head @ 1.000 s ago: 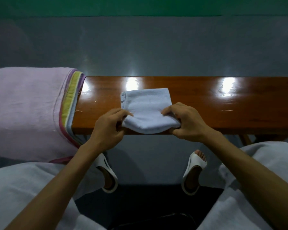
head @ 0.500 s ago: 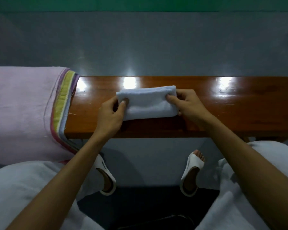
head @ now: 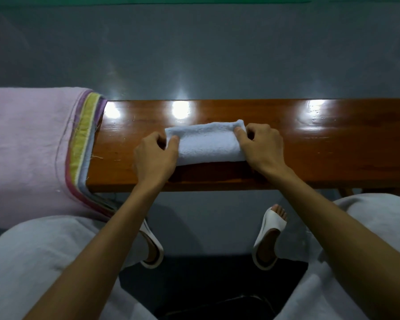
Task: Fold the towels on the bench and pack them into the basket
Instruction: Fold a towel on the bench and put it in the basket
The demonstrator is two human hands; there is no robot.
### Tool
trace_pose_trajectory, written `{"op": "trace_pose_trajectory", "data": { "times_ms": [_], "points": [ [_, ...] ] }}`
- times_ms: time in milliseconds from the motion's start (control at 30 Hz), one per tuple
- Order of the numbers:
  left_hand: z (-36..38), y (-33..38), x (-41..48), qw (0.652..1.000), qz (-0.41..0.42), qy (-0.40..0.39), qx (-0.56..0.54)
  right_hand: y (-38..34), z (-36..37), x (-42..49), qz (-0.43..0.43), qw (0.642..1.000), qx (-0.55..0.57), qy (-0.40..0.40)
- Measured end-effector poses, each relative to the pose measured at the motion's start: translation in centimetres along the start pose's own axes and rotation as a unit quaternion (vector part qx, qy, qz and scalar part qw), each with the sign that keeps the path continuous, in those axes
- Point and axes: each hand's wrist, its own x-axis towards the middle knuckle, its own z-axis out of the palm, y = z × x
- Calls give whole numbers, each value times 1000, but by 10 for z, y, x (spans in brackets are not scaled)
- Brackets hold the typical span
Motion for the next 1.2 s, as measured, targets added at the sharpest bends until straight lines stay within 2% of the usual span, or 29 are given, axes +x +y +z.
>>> {"op": "trace_pose_trajectory", "data": {
  "times_ms": [167, 267, 367, 467, 567, 700, 867, 1000, 1200],
  "points": [
    [-2, -1, -9, 999, 30, -9, -9, 7, 1, -8, -34, 998, -15, 43],
    [-3, 3, -15, 999, 26, 6, 29, -1, -4, -12, -33, 994, -30, 96],
    [-3, 13, -19, 984, 126, 62, 105, -16, -9, -15, -113, 981, -32, 153],
    [5, 26, -28, 953, 253, 15, 163, -33, -5, -23, -226, 965, -71, 114],
    [17, 23, -37, 923, 303, -59, 228, -34, 12, -38, -262, 955, -138, 12],
    [26, 6, -38, 907, 292, -89, 289, -17, 27, -47, -232, 949, -202, -66],
    [23, 6, -35, 924, 245, -90, 278, -12, 24, -44, -207, 954, -194, -93],
    [8, -6, -26, 948, 170, -100, 251, 1, 16, -42, -170, 964, -177, -97],
    [4, -9, -22, 957, 127, -113, 235, 3, 13, -40, -158, 971, -138, -116]
  ]
}}
